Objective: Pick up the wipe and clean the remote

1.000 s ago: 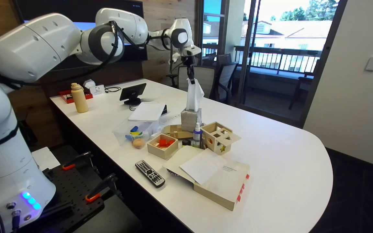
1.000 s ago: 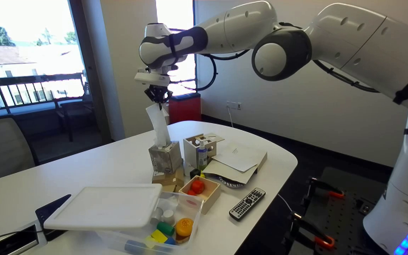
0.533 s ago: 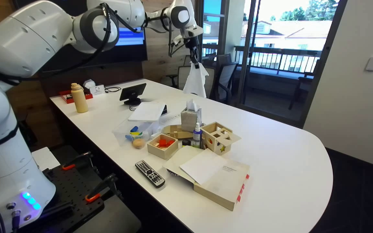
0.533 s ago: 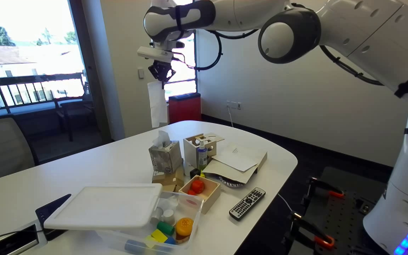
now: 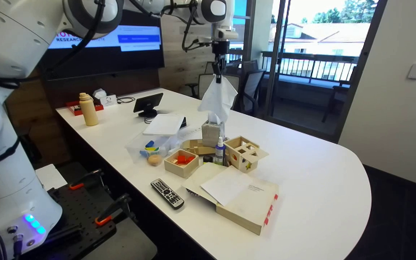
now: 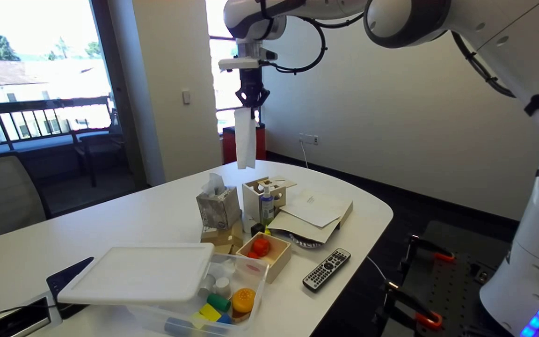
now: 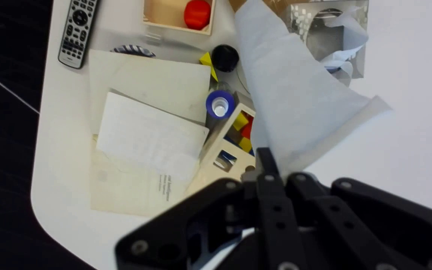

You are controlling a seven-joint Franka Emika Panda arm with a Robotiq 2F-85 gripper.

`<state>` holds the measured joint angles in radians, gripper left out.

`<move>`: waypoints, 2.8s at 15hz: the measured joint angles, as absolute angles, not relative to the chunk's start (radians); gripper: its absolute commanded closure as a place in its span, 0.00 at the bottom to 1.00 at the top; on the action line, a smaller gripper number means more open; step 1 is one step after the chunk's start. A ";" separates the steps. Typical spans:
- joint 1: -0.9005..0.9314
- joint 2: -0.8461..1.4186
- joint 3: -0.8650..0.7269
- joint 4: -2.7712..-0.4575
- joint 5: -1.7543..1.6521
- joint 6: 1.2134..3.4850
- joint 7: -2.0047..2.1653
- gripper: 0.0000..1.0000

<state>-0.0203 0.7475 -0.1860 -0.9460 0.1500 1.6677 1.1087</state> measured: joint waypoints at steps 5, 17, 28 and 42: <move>-0.058 0.660 -0.171 -1.181 0.324 1.670 1.109 1.00; -0.082 0.422 -0.125 -1.776 0.519 2.033 1.105 1.00; -0.082 0.114 -0.113 -2.406 0.578 2.247 1.104 1.00; -0.077 0.032 -0.085 -2.755 0.460 2.685 1.267 1.00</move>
<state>-0.0765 0.0325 -0.0851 -2.7554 0.4601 2.6853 1.2670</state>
